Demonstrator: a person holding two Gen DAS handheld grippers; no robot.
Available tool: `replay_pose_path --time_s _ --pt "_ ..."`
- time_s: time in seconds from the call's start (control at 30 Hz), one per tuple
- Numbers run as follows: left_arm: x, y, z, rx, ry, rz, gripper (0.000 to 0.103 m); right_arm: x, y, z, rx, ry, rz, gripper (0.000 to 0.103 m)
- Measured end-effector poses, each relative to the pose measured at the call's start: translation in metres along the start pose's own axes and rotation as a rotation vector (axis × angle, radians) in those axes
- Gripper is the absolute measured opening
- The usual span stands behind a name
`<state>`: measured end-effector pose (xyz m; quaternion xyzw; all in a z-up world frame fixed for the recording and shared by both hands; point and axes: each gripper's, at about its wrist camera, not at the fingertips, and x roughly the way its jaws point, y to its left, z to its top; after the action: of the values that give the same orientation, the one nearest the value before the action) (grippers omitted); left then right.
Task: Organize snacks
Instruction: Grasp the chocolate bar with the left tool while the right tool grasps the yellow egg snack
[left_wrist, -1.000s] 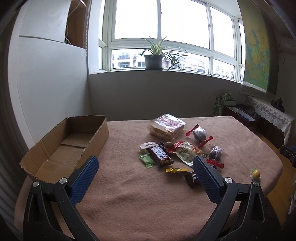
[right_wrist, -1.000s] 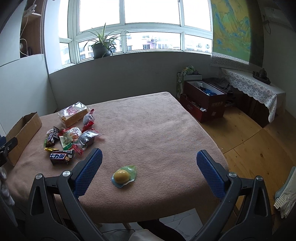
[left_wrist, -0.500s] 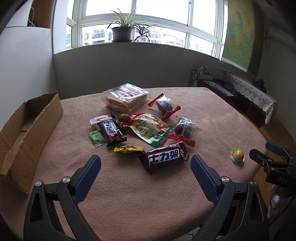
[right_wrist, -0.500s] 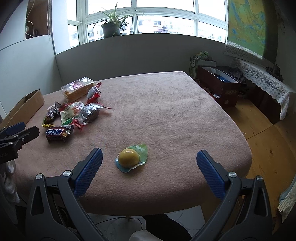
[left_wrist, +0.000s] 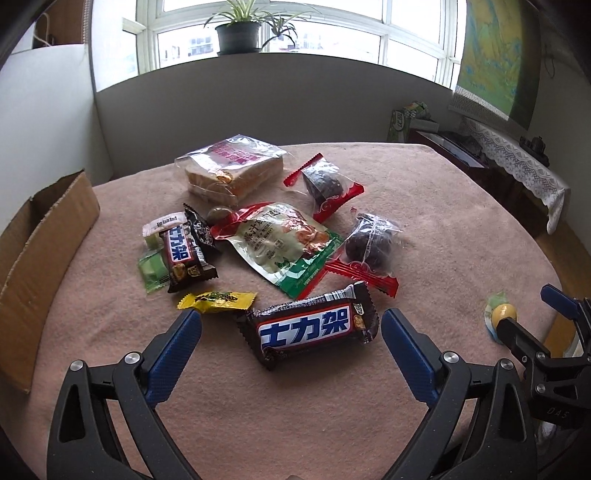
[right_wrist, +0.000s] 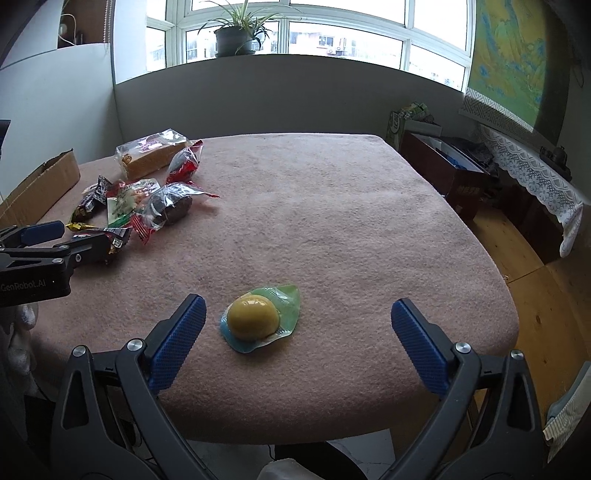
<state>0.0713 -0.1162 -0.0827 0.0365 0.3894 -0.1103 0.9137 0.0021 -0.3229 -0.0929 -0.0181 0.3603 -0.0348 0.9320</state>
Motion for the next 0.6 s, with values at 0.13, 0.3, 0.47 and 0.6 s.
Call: replay_pose_path --time_s 0.13,0.3,0.47,0.6 --pt "0.012 -0.006 0.0 0.011 0.031 0.03 0.098 0.007 0.001 0.001 -0.003 0.012 0.004 0.099" --pt "0.019 -0.001 -0.001 -0.02 0.055 0.051 0.098 0.014 0.003 0.0 -0.009 0.026 0.011 0.097" --pt "0.018 0.0 -0.002 -0.026 0.055 0.035 0.089 0.017 0.003 0.0 -0.004 0.035 0.038 0.087" --pt "0.017 -0.005 -0.003 -0.004 0.051 0.021 0.078 0.015 0.006 0.0 -0.011 0.038 0.056 0.074"
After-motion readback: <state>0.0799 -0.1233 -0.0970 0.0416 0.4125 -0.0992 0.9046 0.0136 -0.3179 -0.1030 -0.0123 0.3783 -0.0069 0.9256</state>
